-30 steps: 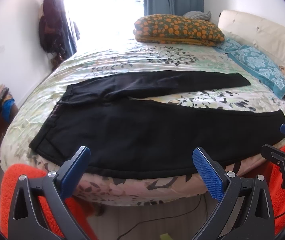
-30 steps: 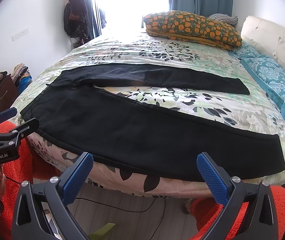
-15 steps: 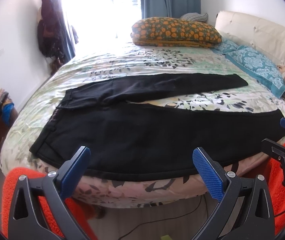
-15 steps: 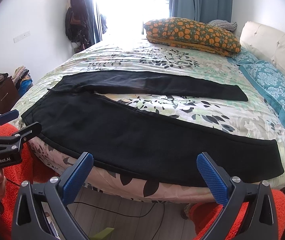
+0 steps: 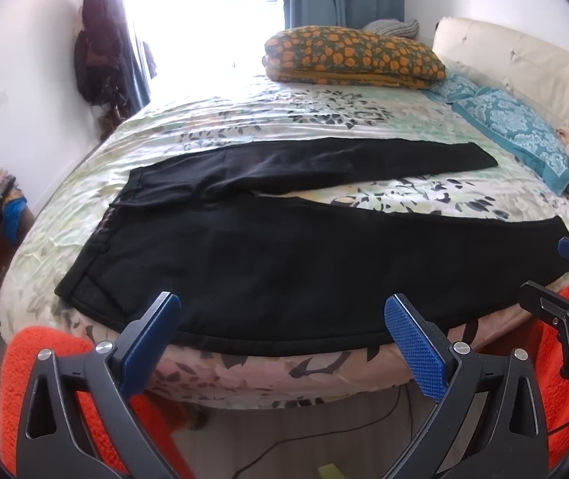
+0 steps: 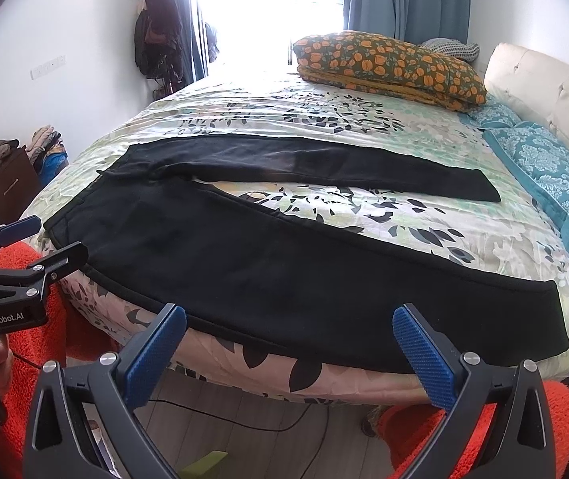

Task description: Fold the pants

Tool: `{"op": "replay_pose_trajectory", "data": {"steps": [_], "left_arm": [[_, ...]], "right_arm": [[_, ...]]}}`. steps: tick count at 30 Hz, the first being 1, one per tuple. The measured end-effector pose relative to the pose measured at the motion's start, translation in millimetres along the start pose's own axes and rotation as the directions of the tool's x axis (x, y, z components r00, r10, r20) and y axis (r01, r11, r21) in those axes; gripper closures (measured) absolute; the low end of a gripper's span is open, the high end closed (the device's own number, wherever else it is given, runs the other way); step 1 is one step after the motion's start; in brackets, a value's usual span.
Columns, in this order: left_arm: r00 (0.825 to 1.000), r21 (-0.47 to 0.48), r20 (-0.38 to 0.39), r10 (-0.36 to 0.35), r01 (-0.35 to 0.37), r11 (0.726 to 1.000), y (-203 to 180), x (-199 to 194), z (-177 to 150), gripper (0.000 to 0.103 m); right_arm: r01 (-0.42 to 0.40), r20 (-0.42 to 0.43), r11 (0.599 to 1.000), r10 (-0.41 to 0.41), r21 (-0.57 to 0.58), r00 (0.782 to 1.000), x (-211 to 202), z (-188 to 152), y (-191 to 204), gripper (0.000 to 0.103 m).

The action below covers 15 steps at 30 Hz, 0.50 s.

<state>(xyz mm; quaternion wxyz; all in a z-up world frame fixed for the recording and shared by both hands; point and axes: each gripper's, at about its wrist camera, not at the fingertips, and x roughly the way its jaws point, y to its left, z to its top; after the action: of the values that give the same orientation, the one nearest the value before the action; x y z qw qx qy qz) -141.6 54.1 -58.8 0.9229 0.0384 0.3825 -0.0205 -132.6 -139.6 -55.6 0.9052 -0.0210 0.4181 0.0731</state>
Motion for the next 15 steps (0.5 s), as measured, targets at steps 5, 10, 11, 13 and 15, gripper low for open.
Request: {"op": "replay_pose_trajectory", "data": {"steps": [5,10,11,13,15], "left_arm": [[1.0,-0.002,0.002,-0.001,0.001,1.0,-0.1,0.2,0.2,0.001],[1.0,-0.008,0.001,-0.002,0.002,1.0,1.6,0.4,1.3,0.001],[1.0,-0.009,0.002,-0.003,0.003,1.0,2.4,0.1,1.9,0.001],[1.0,-0.006,0.013,-0.003,0.003,1.0,4.9,-0.7,5.7,0.001],[1.0,-0.009,0.029,0.004,-0.004,1.0,10.6,0.3,14.2,0.001]], "right_arm": [[0.003,0.008,1.0,-0.003,-0.002,1.0,-1.0,0.6,0.2,0.0],[0.01,0.023,1.0,-0.011,0.005,1.0,-3.3,1.0,-2.1,0.0],[0.012,0.032,1.0,-0.012,0.008,0.999,-5.0,1.4,-2.8,0.0],[0.022,0.061,1.0,-0.023,0.012,0.998,-10.4,2.9,-4.7,0.0],[0.05,0.115,0.999,-0.051,0.009,0.992,-19.5,7.0,-8.0,0.0]]}}
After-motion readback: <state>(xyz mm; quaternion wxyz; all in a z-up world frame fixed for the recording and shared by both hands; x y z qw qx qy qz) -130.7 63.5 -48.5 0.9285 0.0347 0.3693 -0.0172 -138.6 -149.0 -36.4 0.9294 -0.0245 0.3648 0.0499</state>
